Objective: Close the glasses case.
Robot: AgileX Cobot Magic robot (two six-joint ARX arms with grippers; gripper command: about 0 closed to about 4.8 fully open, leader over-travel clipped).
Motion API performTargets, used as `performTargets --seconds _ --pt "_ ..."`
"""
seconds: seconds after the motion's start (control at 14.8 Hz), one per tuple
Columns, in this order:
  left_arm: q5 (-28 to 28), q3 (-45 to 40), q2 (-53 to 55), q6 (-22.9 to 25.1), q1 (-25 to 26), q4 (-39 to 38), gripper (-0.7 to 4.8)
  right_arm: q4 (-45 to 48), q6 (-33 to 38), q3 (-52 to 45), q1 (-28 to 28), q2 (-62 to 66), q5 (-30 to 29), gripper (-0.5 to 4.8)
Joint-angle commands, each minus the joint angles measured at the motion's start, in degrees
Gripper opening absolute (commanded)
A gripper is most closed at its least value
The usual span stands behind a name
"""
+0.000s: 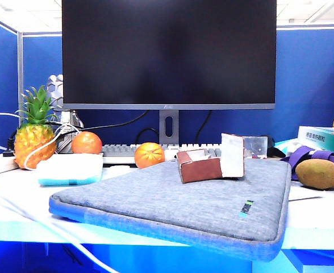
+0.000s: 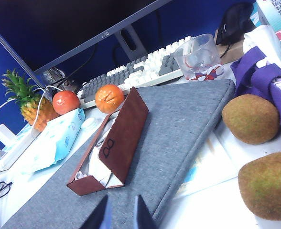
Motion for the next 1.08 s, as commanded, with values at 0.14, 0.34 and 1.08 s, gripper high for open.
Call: performTargets --seconds 0.14,0.34,1.08 --pt "0.3 0.5 0.0 0.0 0.0 0.8 3.64 1.1 0.8 0.1 0.0 0.0 -0.2 0.76" --pt "0.3 1.0 0.0 0.2 0.0 2.9 3.64 1.1 0.8 0.1 0.0 0.0 -0.2 0.76" --pt "3.8 31.1 21.0 4.9 0.0 -10.4 3.72 7.7 -1.4 3.2 0.1 0.2 2.6 0.99"
